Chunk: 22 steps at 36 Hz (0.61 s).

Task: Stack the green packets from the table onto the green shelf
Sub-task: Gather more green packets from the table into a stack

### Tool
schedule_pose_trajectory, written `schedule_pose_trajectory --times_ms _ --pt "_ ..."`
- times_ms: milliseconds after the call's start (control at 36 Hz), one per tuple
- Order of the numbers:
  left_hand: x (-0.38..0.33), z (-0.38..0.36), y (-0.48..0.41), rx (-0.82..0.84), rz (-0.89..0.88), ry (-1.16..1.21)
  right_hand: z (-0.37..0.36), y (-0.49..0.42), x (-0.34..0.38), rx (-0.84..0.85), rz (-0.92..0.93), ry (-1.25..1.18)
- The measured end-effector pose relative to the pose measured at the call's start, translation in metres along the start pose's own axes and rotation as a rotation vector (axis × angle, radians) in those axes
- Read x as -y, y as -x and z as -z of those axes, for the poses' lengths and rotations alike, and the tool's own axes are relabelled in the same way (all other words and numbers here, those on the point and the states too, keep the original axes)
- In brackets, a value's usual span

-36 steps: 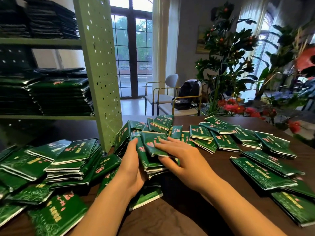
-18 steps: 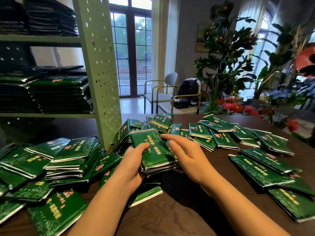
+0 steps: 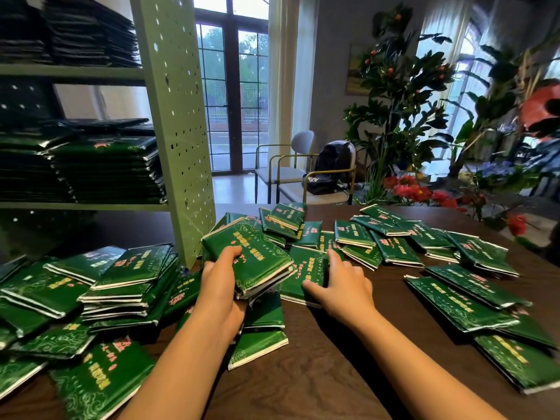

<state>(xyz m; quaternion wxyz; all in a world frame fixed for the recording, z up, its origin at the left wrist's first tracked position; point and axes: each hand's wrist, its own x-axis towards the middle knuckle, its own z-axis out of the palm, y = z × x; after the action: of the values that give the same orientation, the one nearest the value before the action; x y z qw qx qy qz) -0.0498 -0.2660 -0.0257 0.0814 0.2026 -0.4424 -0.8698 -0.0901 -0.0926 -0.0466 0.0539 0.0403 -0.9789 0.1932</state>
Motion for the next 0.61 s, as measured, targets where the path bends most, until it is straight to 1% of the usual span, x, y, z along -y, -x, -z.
schedule_pose_trajectory --times_ms 56,139,250,306,417,528,611 --pt "0.001 0.000 -0.001 0.003 0.007 -0.002 -0.003 -0.001 0.005 -0.005 0.015 -0.008" --pt "0.002 -0.001 -0.001 0.001 0.010 0.001 -0.005 -0.004 0.007 -0.003 0.035 -0.086" --pt "0.000 -0.001 0.000 -0.003 0.011 0.009 -0.005 -0.003 0.003 -0.028 0.112 -0.359" --pt "0.000 0.000 0.000 -0.004 0.011 -0.003 -0.004 -0.002 0.002 -0.057 0.144 -0.454" --pt "0.000 0.001 0.001 -0.001 0.003 -0.025 0.006 -0.004 0.000 -0.170 0.188 -0.631" --pt "-0.001 -0.002 0.005 0.019 -0.031 -0.043 0.021 -0.002 -0.003 -0.346 0.251 -0.737" --pt "-0.001 -0.006 0.009 0.046 -0.057 -0.048 0.028 -0.001 -0.002 -0.428 0.250 -0.872"
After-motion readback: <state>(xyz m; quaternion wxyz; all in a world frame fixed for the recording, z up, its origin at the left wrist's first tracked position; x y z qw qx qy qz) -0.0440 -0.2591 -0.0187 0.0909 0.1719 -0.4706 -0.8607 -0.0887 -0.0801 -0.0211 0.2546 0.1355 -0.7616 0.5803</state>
